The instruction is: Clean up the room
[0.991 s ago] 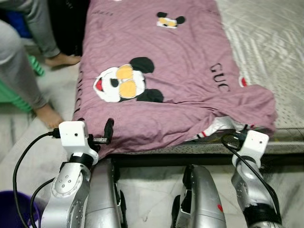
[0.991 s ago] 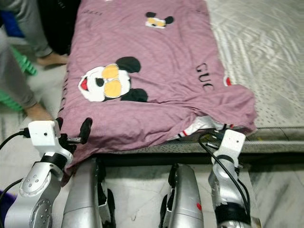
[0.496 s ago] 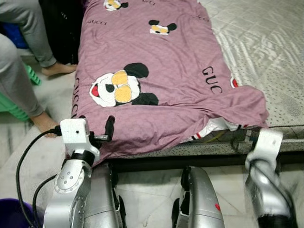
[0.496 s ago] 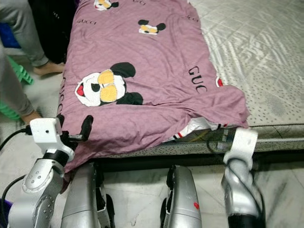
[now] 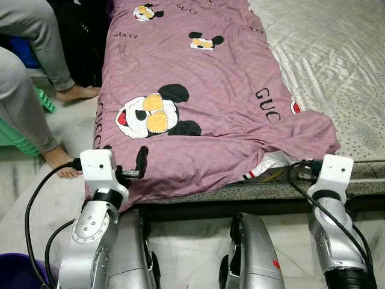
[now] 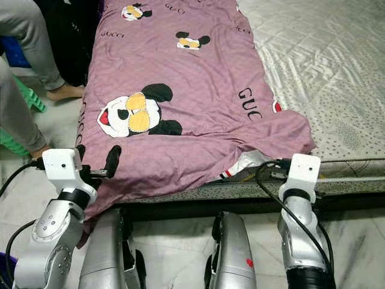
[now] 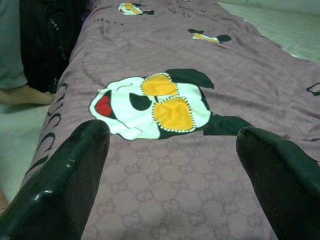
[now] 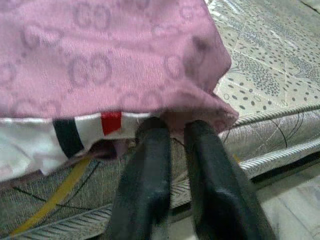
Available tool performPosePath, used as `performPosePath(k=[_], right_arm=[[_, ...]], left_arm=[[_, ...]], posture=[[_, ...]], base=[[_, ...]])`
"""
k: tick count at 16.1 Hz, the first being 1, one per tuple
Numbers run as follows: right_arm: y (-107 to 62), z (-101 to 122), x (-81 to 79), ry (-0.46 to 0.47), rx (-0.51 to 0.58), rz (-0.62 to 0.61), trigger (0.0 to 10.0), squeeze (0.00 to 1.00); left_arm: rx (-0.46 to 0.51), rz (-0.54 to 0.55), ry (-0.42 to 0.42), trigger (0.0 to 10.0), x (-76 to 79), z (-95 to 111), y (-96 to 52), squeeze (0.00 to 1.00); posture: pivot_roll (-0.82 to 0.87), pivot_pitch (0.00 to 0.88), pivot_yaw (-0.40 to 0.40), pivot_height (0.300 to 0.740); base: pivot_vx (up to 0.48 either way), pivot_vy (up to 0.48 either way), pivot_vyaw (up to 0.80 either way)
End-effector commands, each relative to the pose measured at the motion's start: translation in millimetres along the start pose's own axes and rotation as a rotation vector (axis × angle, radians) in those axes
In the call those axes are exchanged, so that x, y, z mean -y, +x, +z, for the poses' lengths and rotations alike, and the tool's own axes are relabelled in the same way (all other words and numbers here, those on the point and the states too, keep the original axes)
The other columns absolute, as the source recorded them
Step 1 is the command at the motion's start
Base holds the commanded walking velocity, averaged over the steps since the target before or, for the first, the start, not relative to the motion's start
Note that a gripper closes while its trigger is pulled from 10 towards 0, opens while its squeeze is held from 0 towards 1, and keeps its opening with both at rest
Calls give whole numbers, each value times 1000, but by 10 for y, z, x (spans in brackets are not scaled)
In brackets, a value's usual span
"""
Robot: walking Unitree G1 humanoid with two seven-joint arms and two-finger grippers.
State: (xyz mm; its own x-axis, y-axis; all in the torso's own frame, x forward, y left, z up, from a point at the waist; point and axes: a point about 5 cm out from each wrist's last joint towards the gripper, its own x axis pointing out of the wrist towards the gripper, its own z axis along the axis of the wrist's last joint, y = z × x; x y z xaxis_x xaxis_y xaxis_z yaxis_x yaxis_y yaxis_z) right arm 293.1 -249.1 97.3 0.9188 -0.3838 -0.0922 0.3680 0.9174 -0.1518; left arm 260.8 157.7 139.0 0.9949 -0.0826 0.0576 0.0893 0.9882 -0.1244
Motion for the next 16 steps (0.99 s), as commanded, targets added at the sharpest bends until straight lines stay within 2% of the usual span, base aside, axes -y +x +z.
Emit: performPosePath(k=[1, 8, 13, 14, 15, 16], right_arm=[[-22, 1, 2, -30, 18, 7, 10000, 1000], [58, 65, 9, -89, 63, -23, 10000, 1000], [84, 86, -2, -92, 76, -29, 10000, 1000], [102, 109, -44, -82, 87, -18, 8784, 1000], [119, 139, -85, -67, 101, -4, 0, 1000], [136, 176, -118, -56, 116, 5, 0, 0]], left_arm=[[-8, 7, 4, 10000, -19, -24, -15, 0], [-2, 9, 6, 10000, -28, -16, -9, 0], [2, 12, 3, 10000, -24, -10, -7, 0], [2, 10, 2, 10000, -17, -11, -6, 0], [2, 9, 1, 10000, -12, -11, -7, 0], [2, 9, 2, 10000, -15, -9, -6, 0]], posture=[[52, 156, 0, 548], [58, 157, 2, 548], [57, 162, -2, 548], [56, 163, 0, 548], [58, 163, 1, 548], [58, 163, 1, 548]], base=[[0, 0, 0], [0, 0, 0], [0, 0, 0], [0, 0, 0], [0, 0, 0], [0, 0, 0]])
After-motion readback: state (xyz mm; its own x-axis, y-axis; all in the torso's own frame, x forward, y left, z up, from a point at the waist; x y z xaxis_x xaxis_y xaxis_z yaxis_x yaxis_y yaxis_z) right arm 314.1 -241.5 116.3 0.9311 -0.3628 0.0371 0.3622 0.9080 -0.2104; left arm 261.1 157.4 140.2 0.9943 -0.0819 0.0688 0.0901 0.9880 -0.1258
